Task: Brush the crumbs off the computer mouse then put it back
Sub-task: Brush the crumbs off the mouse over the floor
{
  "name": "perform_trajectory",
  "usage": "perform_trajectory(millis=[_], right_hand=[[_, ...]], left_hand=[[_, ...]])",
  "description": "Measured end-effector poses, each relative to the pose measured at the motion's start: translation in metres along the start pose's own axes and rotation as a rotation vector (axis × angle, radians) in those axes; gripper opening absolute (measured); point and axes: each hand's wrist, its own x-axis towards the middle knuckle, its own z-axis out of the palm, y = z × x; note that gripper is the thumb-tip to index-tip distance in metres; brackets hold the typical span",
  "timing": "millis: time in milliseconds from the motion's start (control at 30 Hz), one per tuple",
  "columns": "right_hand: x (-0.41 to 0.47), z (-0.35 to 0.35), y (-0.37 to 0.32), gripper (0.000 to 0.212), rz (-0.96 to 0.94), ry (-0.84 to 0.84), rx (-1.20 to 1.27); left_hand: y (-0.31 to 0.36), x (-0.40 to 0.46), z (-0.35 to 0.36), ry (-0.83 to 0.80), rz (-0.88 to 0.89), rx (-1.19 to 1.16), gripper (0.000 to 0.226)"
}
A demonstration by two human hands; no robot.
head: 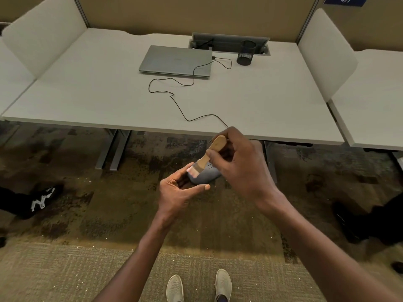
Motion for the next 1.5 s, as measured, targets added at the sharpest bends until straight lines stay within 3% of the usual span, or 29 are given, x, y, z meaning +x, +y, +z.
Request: perform_trajectory(millis=[400,533,700,1000,1333,1500], right_hand=[[-0.023,-0.026,0.044,0.02,0.238,0.185,-0.01],[-0.021,-0.035,0.047,0.02,0.219,0.225,0.056],[-0.026,-0.027,0.045,0.021,0.201,0.142,0.149],[-0.014,-0.039,0.051,0.027,0.257,0.334,0.05],[0.001,-0.041,0.07,0.033,0.342,0.306,-0.079],[0.001,-0.042,0.065,0.036,0.31,0.338,-0.009]], left_hand=[[0.003,0.0,-0.005,0.019,0.036,-0.036,0.083],[0.004,0.001,-0.003,0.015,0.04,-0.035,0.081],[0.006,-0.001,-0.003,0.002,0.055,-0.045,0.082],[0.005,-0.008,-0.005,0.008,0.079,-0.06,0.078],[0.01,-0.013,-0.008,0.001,0.09,-0.096,0.077],[0.009,-0.014,-0.013,0.008,0.084,-0.107,0.077]])
